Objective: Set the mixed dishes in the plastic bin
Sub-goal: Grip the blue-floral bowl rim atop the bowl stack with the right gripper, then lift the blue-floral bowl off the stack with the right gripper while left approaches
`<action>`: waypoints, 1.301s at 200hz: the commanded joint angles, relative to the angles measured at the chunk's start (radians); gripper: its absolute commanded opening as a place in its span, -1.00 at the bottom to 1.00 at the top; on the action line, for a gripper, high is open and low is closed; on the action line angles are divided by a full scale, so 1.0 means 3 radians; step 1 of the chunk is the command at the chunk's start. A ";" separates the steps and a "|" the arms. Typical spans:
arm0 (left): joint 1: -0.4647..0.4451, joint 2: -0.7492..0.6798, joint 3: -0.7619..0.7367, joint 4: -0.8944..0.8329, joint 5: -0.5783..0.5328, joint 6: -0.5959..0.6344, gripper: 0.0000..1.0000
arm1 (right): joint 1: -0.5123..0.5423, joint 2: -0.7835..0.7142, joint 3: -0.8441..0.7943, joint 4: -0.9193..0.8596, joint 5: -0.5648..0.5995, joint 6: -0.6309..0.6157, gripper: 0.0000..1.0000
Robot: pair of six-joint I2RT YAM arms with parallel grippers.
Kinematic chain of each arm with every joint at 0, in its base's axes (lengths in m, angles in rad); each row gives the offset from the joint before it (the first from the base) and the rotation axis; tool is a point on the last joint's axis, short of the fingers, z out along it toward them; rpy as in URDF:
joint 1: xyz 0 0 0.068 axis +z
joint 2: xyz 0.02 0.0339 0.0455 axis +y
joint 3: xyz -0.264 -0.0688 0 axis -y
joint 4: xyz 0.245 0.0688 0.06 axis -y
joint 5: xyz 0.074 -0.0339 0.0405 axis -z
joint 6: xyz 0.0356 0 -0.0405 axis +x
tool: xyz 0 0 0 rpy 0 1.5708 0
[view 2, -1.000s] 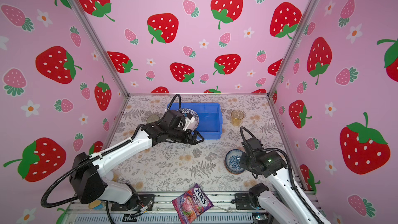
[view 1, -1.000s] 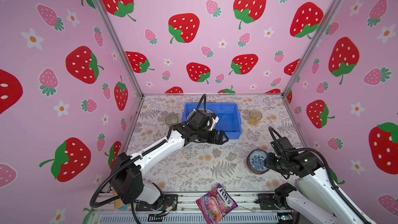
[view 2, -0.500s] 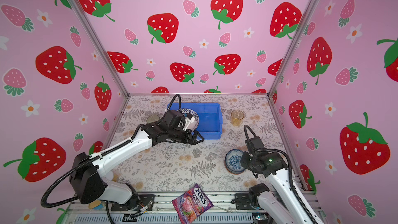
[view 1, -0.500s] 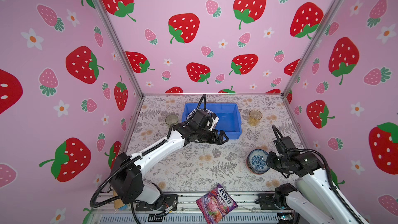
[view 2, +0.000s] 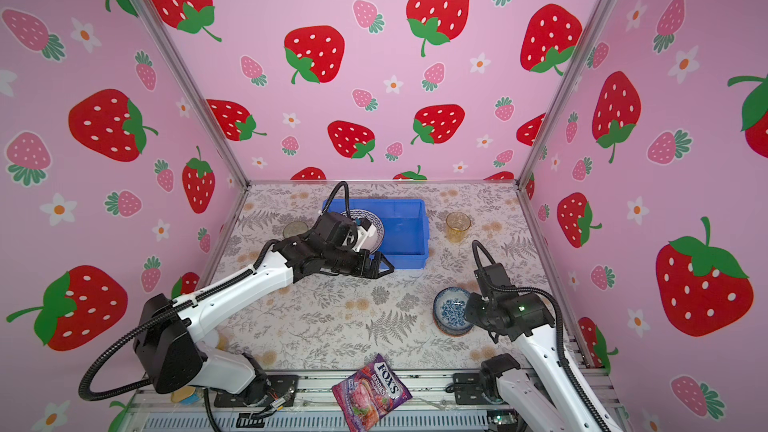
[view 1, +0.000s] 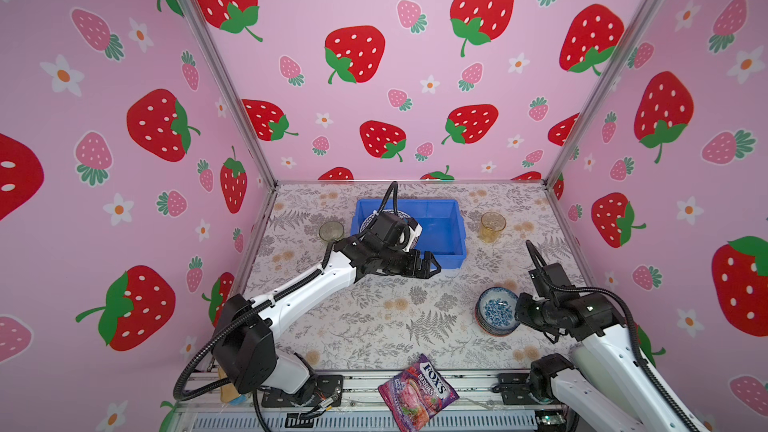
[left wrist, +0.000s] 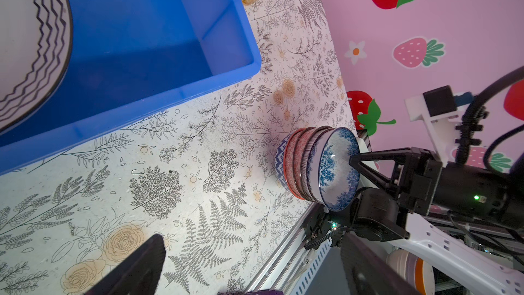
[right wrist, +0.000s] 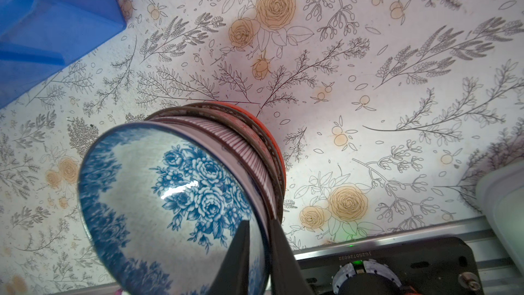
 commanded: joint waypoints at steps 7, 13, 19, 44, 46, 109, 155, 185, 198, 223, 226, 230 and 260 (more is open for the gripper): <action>-0.0013 0.0049 0.0051 -0.0002 0.0017 -0.0014 0.98 | -0.0010 -0.0010 -0.0024 0.0058 -0.0091 -0.0001 -0.73; -0.0013 0.0044 0.0051 0.0002 0.0017 -0.0014 0.98 | -0.0009 -0.0012 -0.0021 0.0052 -0.0091 -0.0006 -0.75; -0.0015 0.0045 0.0052 -0.0005 0.0017 -0.0014 0.98 | -0.0011 -0.0017 -0.0019 0.0049 -0.0092 -0.0005 -0.76; -0.0017 0.0055 0.0051 0.0001 0.0018 -0.0019 0.98 | -0.0009 -0.0035 -0.0009 0.0036 -0.0091 0.0001 -0.83; -0.0016 0.0057 0.0054 0.0002 0.0017 -0.0019 0.98 | -0.0011 -0.0037 -0.0009 0.0035 -0.0091 0.0001 -0.84; -0.0015 0.0071 0.0046 0.0015 0.0022 -0.0039 0.98 | -0.0016 -0.0064 0.0031 -0.0020 -0.0081 -0.0001 -0.98; -0.0015 0.0080 0.0051 0.0012 0.0022 -0.0053 0.98 | -0.0019 -0.0088 0.0095 -0.0025 -0.0083 0.0013 -1.00; -0.0015 0.0076 0.0056 0.0010 0.0022 -0.0067 0.98 | -0.0021 -0.0088 0.0172 -0.0034 -0.0100 0.0010 -1.00; -0.0015 0.0075 0.0056 0.0012 0.0022 -0.0076 0.98 | -0.0021 -0.0084 0.0199 -0.0040 -0.0111 0.0008 -1.00; -0.0013 0.0068 0.0052 0.0013 0.0021 -0.0080 0.98 | -0.0021 -0.0083 0.0260 -0.0047 -0.0128 0.0013 -1.00; -0.0014 0.0065 0.0051 0.0012 0.0021 -0.0083 0.98 | -0.0021 -0.0086 0.0268 -0.0046 -0.0132 0.0007 -1.00; -0.0015 0.0067 0.0051 0.0012 0.0022 -0.0085 0.98 | -0.0021 -0.0081 0.0274 -0.0049 -0.0132 0.0006 -1.00; -0.0014 0.0057 0.0048 0.0013 0.0022 -0.0105 0.98 | -0.0021 -0.0049 0.0333 -0.0059 -0.0152 -0.0016 -1.00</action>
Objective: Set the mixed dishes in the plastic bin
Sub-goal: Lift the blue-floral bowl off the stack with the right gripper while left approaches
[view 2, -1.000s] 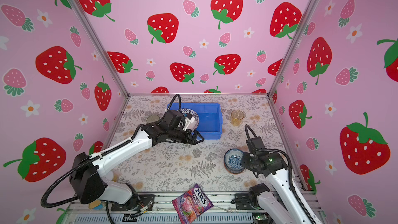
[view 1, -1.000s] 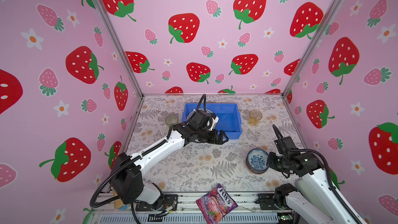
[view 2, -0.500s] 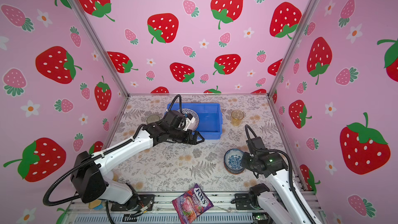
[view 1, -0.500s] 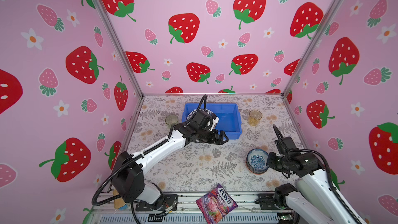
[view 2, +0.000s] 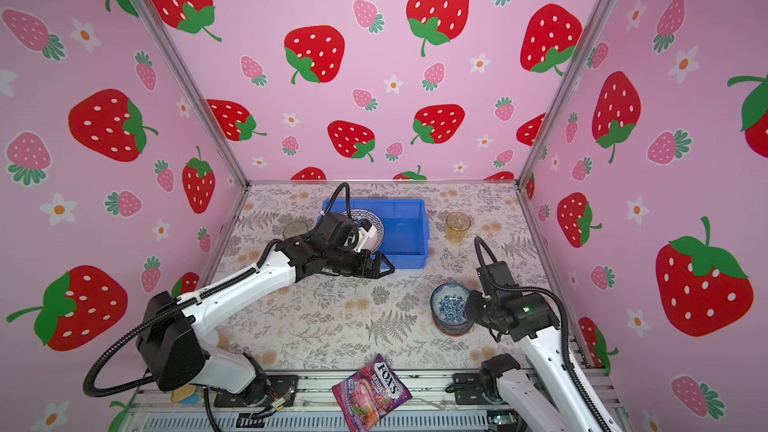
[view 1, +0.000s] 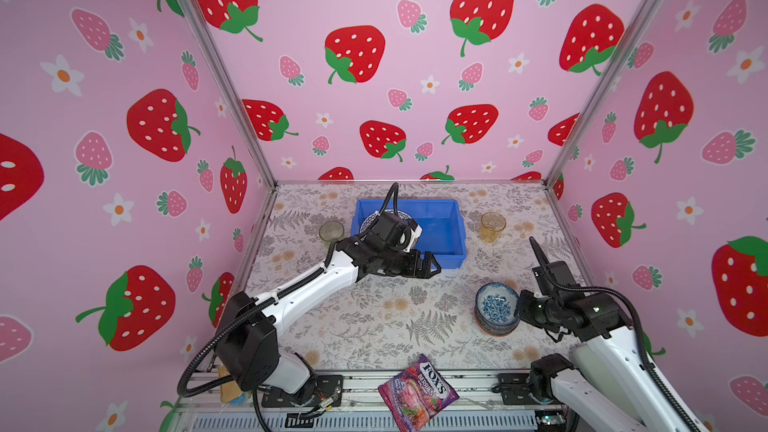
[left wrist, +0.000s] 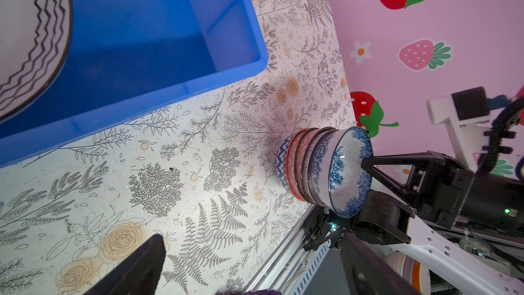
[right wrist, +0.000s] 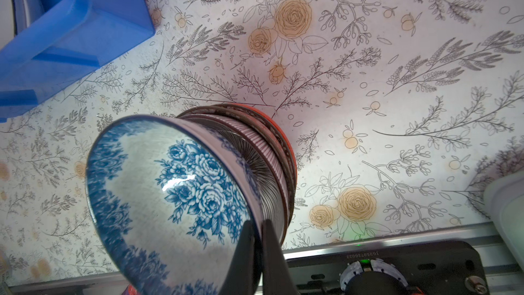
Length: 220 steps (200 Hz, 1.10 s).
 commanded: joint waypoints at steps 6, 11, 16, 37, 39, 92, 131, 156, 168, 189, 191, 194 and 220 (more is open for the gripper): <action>-0.0012 -0.0005 0.0047 0.0016 0.0024 -0.0039 0.98 | -0.0020 0.0013 0.0172 -0.0025 -0.0060 -0.0004 -1.00; -0.0012 -0.0010 0.0046 0.0018 0.0029 -0.0048 0.98 | -0.0020 0.0020 0.0192 -0.0025 -0.0063 -0.0006 -1.00; -0.0014 -0.0011 0.0049 0.0024 0.0034 -0.0057 0.98 | -0.0020 0.0029 0.0211 -0.0027 -0.0072 -0.0014 -1.00; -0.0016 -0.0027 0.0046 0.0058 0.0078 -0.0133 0.98 | -0.0019 0.0081 0.0315 -0.0052 -0.0102 -0.0050 -1.00; -0.0016 -0.0030 0.0046 0.0063 0.0088 -0.0143 0.98 | -0.0020 0.0087 0.0325 -0.0053 -0.0107 -0.0054 -1.00; -0.0175 -0.0022 0.0165 0.0107 0.0167 -0.0296 0.98 | -0.0020 0.0313 0.0549 -0.0001 -0.0257 -0.0175 -1.00; -0.0250 0.0040 0.0306 0.0046 0.0110 -0.0297 0.98 | -0.0020 0.0559 0.0714 0.0132 -0.0370 -0.0293 -1.00; -0.0305 0.0141 0.0459 -0.0089 0.0030 -0.0250 0.98 | -0.0010 0.0778 0.0830 0.0240 -0.0452 -0.0354 -1.00; -0.0338 0.0190 0.0535 -0.0168 -0.0033 -0.0216 0.98 | 0.0003 0.0848 0.0872 0.0304 -0.0488 -0.0375 -1.00; -0.0387 0.0291 0.0687 -0.0322 -0.0150 -0.0156 0.98 | 0.0044 0.0968 0.0922 0.0391 -0.0514 -0.0397 -1.00; -0.0392 0.0302 0.0700 -0.0336 -0.0167 -0.0150 0.98 | 0.0048 0.0977 0.0926 0.0403 -0.0515 -0.0400 -1.00; -0.0393 0.0321 0.0721 -0.0364 -0.0186 -0.0145 0.99 | 0.0055 0.0993 0.0934 0.0416 -0.0521 -0.0400 -1.00; -0.0439 0.0506 0.0948 -0.0627 -0.0365 -0.0072 0.96 | 0.0119 0.1107 0.0982 0.0520 -0.0543 -0.0410 -1.00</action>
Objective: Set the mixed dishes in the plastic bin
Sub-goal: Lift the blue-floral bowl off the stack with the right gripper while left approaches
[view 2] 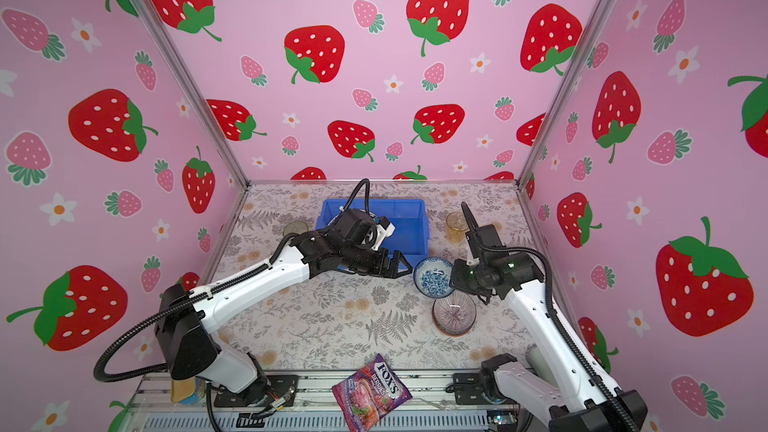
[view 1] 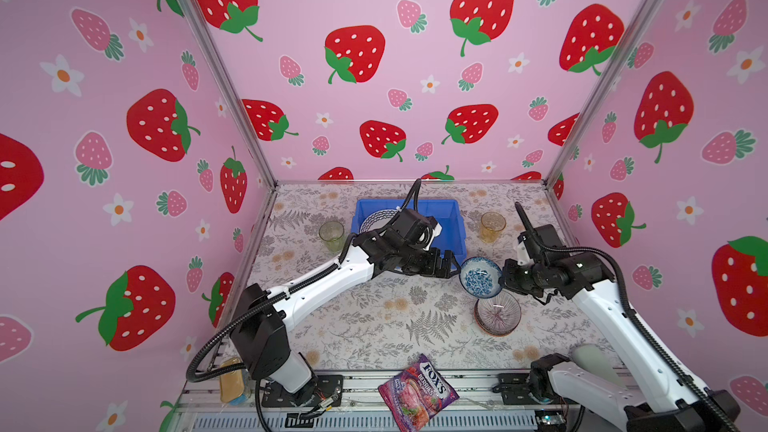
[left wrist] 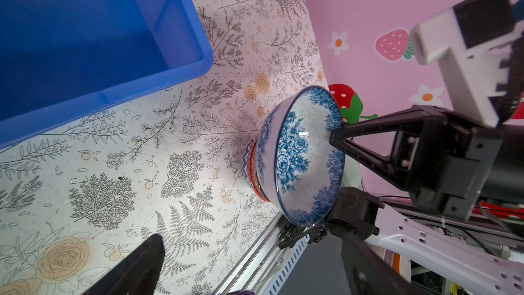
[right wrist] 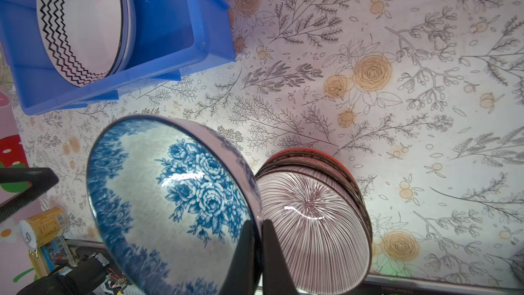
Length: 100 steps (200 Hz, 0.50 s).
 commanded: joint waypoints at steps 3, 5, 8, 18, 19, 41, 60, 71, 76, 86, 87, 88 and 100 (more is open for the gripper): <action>-0.0054 0.0158 0.0301 -0.0375 -0.0249 0.0120 0.95 | 0.0072 0.0065 0.0160 0.0215 -0.0103 -0.0050 -1.00; -0.0058 0.0167 0.0312 -0.0381 -0.0266 0.0124 0.95 | 0.0077 0.0069 0.0162 0.0221 -0.0102 -0.0053 -1.00; -0.0064 0.0177 0.0321 -0.0391 -0.0287 0.0128 0.94 | 0.0087 0.0082 0.0171 0.0231 -0.0105 -0.0053 -1.00; -0.0089 0.0213 0.0351 -0.0402 -0.0349 0.0131 0.91 | 0.0115 0.0124 0.0182 0.0260 -0.0110 -0.0055 -1.00; -0.0093 0.0215 0.0353 -0.0403 -0.0357 0.0131 0.91 | 0.0117 0.0125 0.0182 0.0266 -0.0111 -0.0055 -1.00; -0.0136 0.0314 0.0464 -0.0484 -0.0457 0.0145 0.85 | 0.0165 0.0187 0.0193 0.0332 -0.0112 -0.0060 -1.00; -0.0163 0.0391 0.0538 -0.0570 -0.0536 0.0151 0.79 | 0.0200 0.0242 0.0211 0.0372 -0.0120 -0.0074 -1.00; -0.0177 0.0418 0.0552 -0.0581 -0.0557 0.0148 0.76 | 0.0221 0.0269 0.0223 0.0393 -0.0127 -0.0076 -1.00; -0.0179 0.0430 0.0554 -0.0587 -0.0563 0.0146 0.75 | 0.0231 0.0288 0.0226 0.0398 -0.0124 -0.0081 -1.00; -0.0185 0.0451 0.0569 -0.0602 -0.0585 0.0141 0.72 | 0.0249 0.0310 0.0231 0.0416 -0.0123 -0.0086 -1.00; -0.0187 0.0457 0.0567 -0.0608 -0.0590 0.0144 0.72 | 0.0251 0.0313 0.0232 0.0418 -0.0123 -0.0086 -1.00; -0.0188 0.0459 0.0568 -0.0611 -0.0592 0.0142 0.71 | 0.0252 0.0314 0.0233 0.0420 -0.0125 -0.0088 -1.00; -0.0193 0.0472 0.0576 -0.0633 -0.0623 0.0136 0.65 | 0.0262 0.0343 0.0244 0.0425 -0.0123 -0.0101 -1.00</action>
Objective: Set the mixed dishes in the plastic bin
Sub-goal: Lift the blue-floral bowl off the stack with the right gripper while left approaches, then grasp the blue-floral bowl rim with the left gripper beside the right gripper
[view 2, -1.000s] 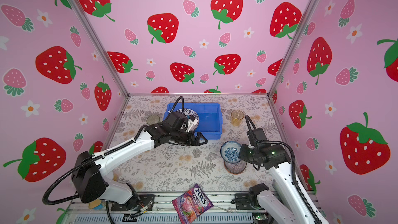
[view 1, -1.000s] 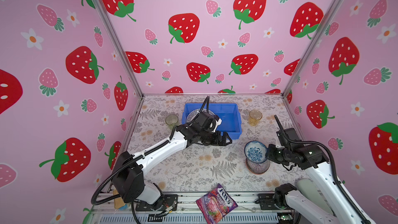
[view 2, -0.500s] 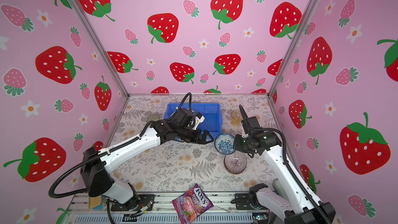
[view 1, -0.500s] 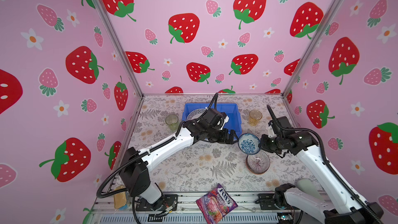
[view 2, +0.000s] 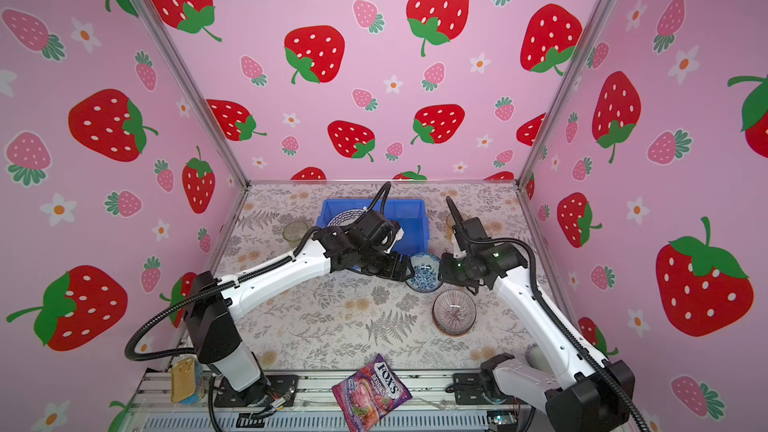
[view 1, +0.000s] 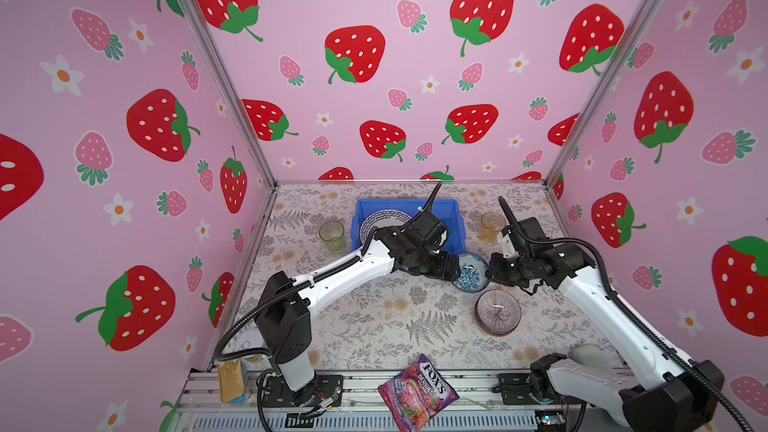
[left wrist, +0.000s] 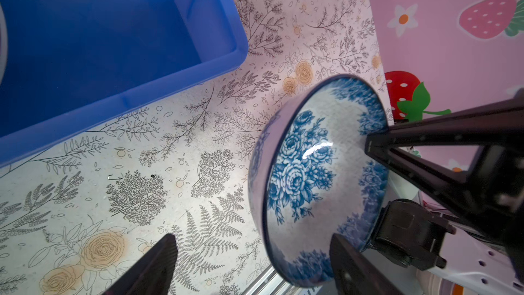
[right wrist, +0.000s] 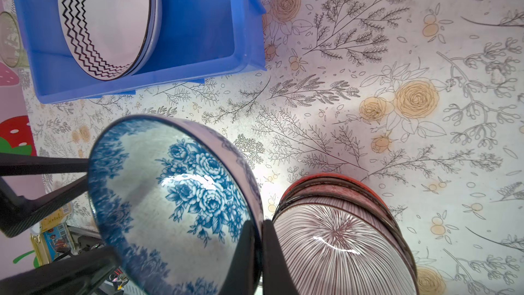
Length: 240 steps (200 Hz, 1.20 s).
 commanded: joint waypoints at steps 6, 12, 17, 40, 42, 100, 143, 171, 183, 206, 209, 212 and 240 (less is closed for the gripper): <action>-0.0024 0.0040 0.0145 -0.0187 -0.0168 0.0029 0.63 | 0.0049 0.0032 0.0160 0.0137 -0.0066 -0.0066 -1.00; -0.0028 0.0049 0.0159 -0.0209 -0.0190 0.0029 0.61 | 0.0055 0.0037 0.0164 0.0146 -0.0065 -0.0064 -1.00; -0.0029 0.0055 0.0162 -0.0222 -0.0202 0.0029 0.60 | 0.0062 0.0046 0.0168 0.0149 -0.0069 -0.0064 -1.00; -0.0029 0.0089 0.0193 -0.0289 -0.0291 0.0029 0.45 | 0.0095 0.0086 0.0179 0.0172 -0.0073 -0.0069 -1.00; -0.0034 0.0091 0.0195 -0.0296 -0.0301 0.0029 0.44 | 0.0097 0.0086 0.0180 0.0174 -0.0070 -0.0076 -1.00; -0.0089 0.0155 0.0288 -0.0438 -0.0575 0.0060 0.03 | 0.0171 0.0144 0.0191 0.0231 -0.0078 -0.0067 -1.00; -0.0111 0.0183 0.0320 -0.0490 -0.0713 0.0055 -0.16 | 0.0238 0.0164 0.0177 0.0271 -0.0083 -0.0029 -1.00; -0.0114 0.0208 0.0337 -0.0518 -0.0750 0.0060 -0.30 | 0.0289 0.0188 0.0177 0.0297 -0.0097 -0.0006 -1.00; -0.0117 0.0209 0.0335 -0.0518 -0.0763 0.0060 -0.37 | 0.0315 0.0203 0.0181 0.0317 -0.0113 0.0003 -1.00; -0.0124 0.0211 0.0344 -0.0526 -0.0775 0.0060 -0.55 | 0.0356 0.0233 0.0182 0.0352 -0.0114 0.0023 -1.00; -0.0124 0.0209 0.0344 -0.0525 -0.0780 0.0060 -0.57 | 0.0356 0.0238 0.0178 0.0353 -0.0117 0.0022 -1.00; -0.0124 0.0209 0.0344 -0.0526 -0.0782 0.0060 -0.58 | 0.0363 0.0243 0.0181 0.0356 -0.0114 0.0024 -1.00; -0.0121 0.0204 0.0333 -0.0528 -0.0781 0.0060 -0.81 | 0.0389 0.0265 0.0197 0.0394 -0.0130 0.0033 -1.00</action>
